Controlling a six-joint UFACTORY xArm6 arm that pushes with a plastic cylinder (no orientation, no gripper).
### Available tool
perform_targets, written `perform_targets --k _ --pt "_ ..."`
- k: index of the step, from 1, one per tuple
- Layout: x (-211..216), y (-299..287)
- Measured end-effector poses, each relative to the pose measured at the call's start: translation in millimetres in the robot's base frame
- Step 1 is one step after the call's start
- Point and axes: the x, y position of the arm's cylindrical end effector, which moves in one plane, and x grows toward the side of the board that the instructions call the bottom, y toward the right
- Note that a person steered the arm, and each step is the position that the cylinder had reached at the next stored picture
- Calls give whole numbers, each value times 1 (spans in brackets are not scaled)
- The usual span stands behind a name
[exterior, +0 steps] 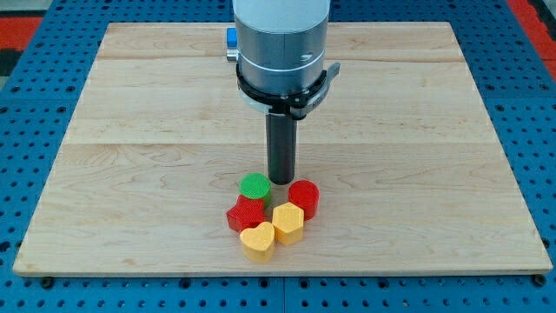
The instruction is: Move the green star to the top left of the board
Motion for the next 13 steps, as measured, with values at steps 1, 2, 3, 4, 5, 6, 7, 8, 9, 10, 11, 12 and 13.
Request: perform_targets --k 1,2,3,4,5,6,7,8,9,10,11,12,13 --pt "-32 2" --pt "-94 22" --pt "-150 34" --pt "-190 34" --pt "-226 31" --pt "-251 24" --pt "-254 -24" --pt "-248 -72" --pt "-241 -90" --pt "-241 -63" --pt "-231 -31" --pt "-208 -32" --pt "-202 -75"
